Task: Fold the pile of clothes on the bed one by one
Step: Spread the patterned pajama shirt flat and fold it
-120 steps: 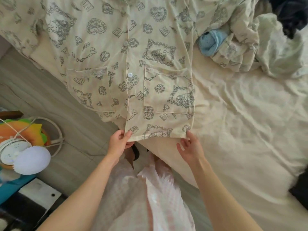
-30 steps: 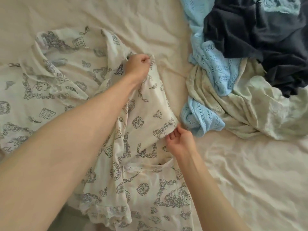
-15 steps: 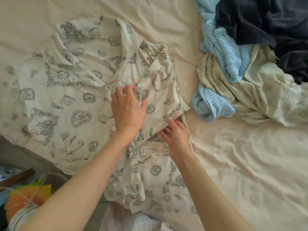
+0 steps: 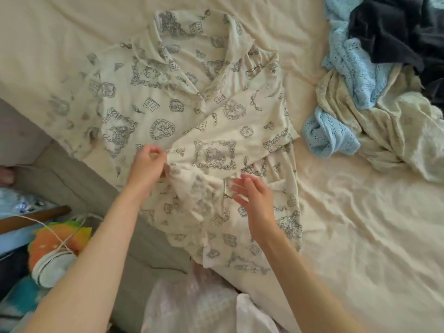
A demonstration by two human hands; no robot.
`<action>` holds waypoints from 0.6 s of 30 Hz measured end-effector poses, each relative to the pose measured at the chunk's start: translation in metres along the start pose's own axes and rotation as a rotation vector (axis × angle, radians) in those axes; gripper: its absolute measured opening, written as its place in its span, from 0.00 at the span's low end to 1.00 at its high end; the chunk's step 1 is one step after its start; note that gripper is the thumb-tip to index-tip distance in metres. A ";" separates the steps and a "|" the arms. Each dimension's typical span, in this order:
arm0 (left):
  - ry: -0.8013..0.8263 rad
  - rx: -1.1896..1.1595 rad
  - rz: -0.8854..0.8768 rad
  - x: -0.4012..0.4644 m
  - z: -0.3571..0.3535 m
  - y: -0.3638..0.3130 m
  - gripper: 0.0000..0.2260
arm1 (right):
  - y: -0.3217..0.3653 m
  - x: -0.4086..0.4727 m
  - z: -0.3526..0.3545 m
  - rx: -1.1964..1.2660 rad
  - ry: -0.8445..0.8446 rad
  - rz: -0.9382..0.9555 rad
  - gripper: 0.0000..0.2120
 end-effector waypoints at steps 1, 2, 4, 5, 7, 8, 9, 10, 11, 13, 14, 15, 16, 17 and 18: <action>-0.081 0.014 -0.033 0.008 0.015 -0.001 0.03 | -0.001 -0.003 -0.001 -0.028 0.023 0.023 0.08; -0.152 0.060 -0.075 0.013 0.028 0.000 0.05 | -0.002 -0.006 -0.002 -0.070 0.044 0.040 0.07; -0.244 0.168 -0.155 0.015 0.044 0.004 0.11 | -0.008 -0.011 -0.005 -0.208 0.085 0.077 0.08; -0.265 0.198 -0.191 0.011 0.046 0.007 0.11 | -0.012 -0.013 -0.007 -0.301 0.108 0.096 0.10; -0.235 0.229 -0.241 -0.004 0.038 0.017 0.09 | -0.022 -0.017 -0.016 -0.471 0.143 0.127 0.15; -0.184 0.224 -0.249 -0.013 0.028 0.024 0.08 | -0.028 -0.018 -0.022 -0.520 0.152 0.132 0.17; -0.111 0.201 -0.241 -0.023 0.017 0.031 0.07 | -0.033 -0.021 -0.029 -0.536 0.162 0.131 0.19; -0.025 0.156 -0.218 -0.031 0.006 0.037 0.07 | -0.037 -0.022 -0.036 -0.534 0.163 0.118 0.22; 0.064 0.091 -0.179 -0.037 -0.004 0.043 0.08 | -0.041 -0.022 -0.042 -0.531 0.148 0.104 0.24; 0.189 -0.074 -0.096 -0.047 -0.016 0.051 0.12 | -0.047 -0.021 -0.051 -0.547 0.094 0.096 0.21; 0.222 -0.187 -0.054 -0.048 -0.017 0.053 0.13 | -0.048 -0.022 -0.056 -0.561 0.065 0.135 0.17; 0.259 -0.327 -0.008 -0.047 -0.013 0.056 0.14 | -0.048 -0.024 -0.062 -0.595 0.031 0.224 0.10; 0.310 -0.481 0.050 -0.046 -0.008 0.060 0.15 | -0.048 -0.028 -0.069 -0.677 -0.003 0.374 0.07; 0.371 -0.620 0.119 -0.043 0.000 0.065 0.17 | -0.049 -0.034 -0.078 -0.778 -0.010 0.566 0.08; 0.436 -0.722 0.187 -0.039 0.010 0.069 0.21 | -0.052 -0.042 -0.090 -0.886 0.025 0.740 0.08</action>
Point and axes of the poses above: each hand's wrist, its own x-axis towards the middle knuckle, its own z-axis out of the back of the hand, y = z × x, the point moved 2 cm from there along x, towards the middle knuckle, and after that the axes turned 1 degree about y, right-handed, at the moved point
